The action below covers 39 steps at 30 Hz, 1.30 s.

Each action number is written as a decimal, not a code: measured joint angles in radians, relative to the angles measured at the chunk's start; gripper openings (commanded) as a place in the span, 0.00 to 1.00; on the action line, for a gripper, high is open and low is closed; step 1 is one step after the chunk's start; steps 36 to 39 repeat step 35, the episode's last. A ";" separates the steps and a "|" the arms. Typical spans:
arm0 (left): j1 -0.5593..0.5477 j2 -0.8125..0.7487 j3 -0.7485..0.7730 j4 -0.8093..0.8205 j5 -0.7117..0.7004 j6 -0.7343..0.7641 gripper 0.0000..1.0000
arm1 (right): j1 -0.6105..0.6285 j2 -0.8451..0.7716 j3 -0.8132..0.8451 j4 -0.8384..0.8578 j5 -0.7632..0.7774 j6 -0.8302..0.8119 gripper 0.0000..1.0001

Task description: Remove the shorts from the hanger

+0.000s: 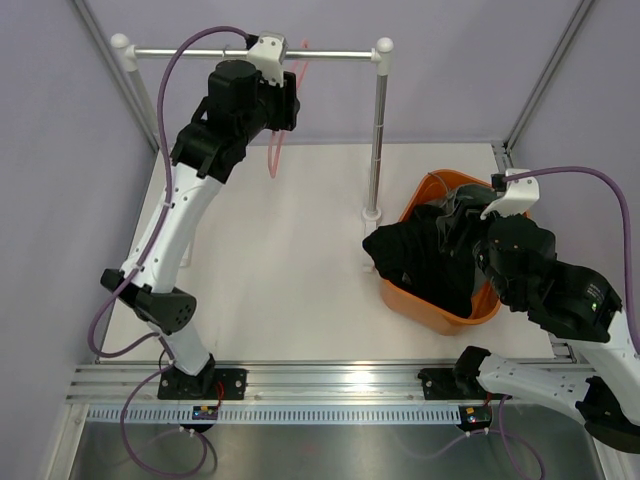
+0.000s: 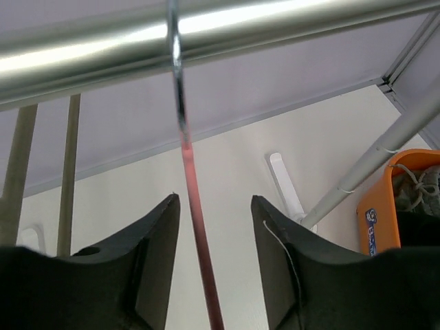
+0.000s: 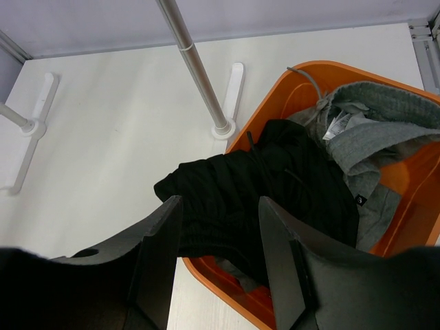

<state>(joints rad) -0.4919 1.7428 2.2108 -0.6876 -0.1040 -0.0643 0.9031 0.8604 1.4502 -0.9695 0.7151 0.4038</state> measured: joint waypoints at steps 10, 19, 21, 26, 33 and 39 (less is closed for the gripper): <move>-0.103 -0.226 -0.116 -0.028 -0.071 0.014 0.66 | 0.000 -0.003 -0.026 0.018 -0.003 -0.005 0.66; -0.367 -0.536 -0.426 -0.071 -0.210 -0.038 0.70 | 0.000 -0.080 -0.116 0.098 -0.109 -0.018 0.82; -0.445 -0.640 -0.577 -0.068 -0.237 -0.065 0.70 | 0.000 -0.109 -0.144 0.121 -0.138 -0.018 1.00; -0.512 -0.844 -0.869 -0.082 -0.285 -0.127 0.70 | 0.000 -0.179 -0.198 0.150 -0.175 -0.030 1.00; -0.529 -0.945 -1.028 -0.089 -0.294 -0.154 0.70 | 0.000 -0.319 -0.304 0.209 -0.186 -0.031 0.99; -0.529 -0.960 -1.042 -0.089 -0.293 -0.154 0.70 | 0.000 -0.328 -0.309 0.215 -0.186 -0.034 0.99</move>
